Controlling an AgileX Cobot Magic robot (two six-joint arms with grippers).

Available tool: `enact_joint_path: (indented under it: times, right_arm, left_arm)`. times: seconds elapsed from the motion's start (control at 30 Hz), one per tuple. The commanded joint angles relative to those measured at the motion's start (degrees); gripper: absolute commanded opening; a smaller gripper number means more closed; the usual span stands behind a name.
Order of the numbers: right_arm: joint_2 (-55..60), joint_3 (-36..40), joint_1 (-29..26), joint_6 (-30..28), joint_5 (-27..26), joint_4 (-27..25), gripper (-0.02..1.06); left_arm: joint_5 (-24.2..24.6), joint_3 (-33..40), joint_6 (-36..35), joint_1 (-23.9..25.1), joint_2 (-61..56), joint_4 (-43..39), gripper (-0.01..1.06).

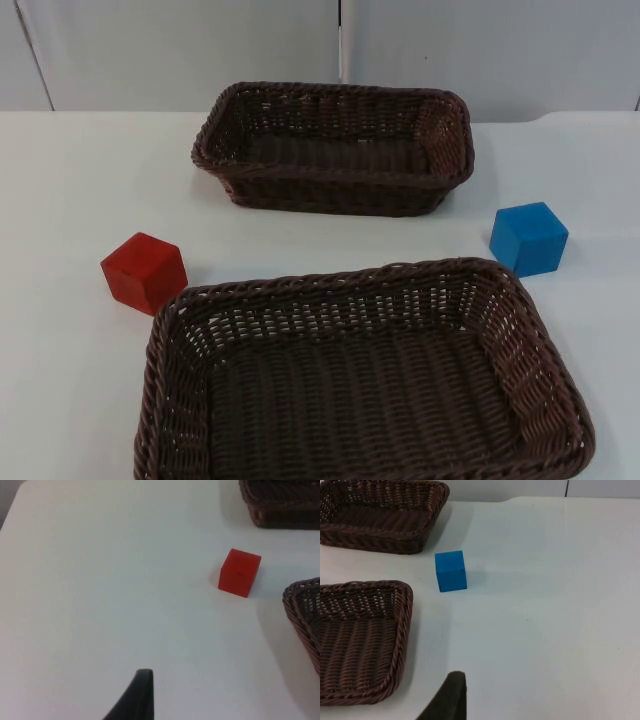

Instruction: Pick up one cube with the left hand and place it into the upper basket. Pick up one cube with the right hand and place it into the lower basket.

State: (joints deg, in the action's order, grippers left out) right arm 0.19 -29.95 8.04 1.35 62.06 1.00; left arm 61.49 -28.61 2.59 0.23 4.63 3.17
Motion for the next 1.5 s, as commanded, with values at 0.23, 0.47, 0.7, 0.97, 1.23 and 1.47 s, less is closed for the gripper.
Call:
enact_joint_path:
  times: [0.23, 0.47, 0.7, 0.97, 1.23, 1.47]
  right_arm:
    - [-0.19, 0.38, -0.35, -0.74, -0.22, 0.04, 1.05]
    - [-0.19, 0.38, -0.35, -0.74, -0.22, 0.04, 1.05]
    - [-0.19, 0.38, -0.35, -0.74, -0.22, 0.04, 1.05]
    - [-0.19, 0.38, -0.35, -0.74, -0.22, 0.04, 1.05]
    - [-0.19, 0.38, -0.35, -0.74, -0.22, 0.04, 1.05]
    - [-0.19, 0.38, -0.35, -0.74, -0.22, 0.04, 1.05]
  left_arm:
    - [-4.77, -1.36, -0.27, -0.31, 1.01, 0.46, 1.05]
    - [-7.97, -1.36, -0.27, -0.31, 1.1, 0.58, 1.05]
    - [-12.11, -1.36, -0.27, -0.31, 2.58, 0.69, 1.05]
    - [-18.93, -1.36, 0.31, -0.31, 8.74, 1.33, 1.05]
    - [-23.86, -2.66, 0.31, -0.31, 16.95, 1.96, 1.05]
    - [-26.76, -5.69, 0.45, -0.31, 24.75, 2.34, 1.05]
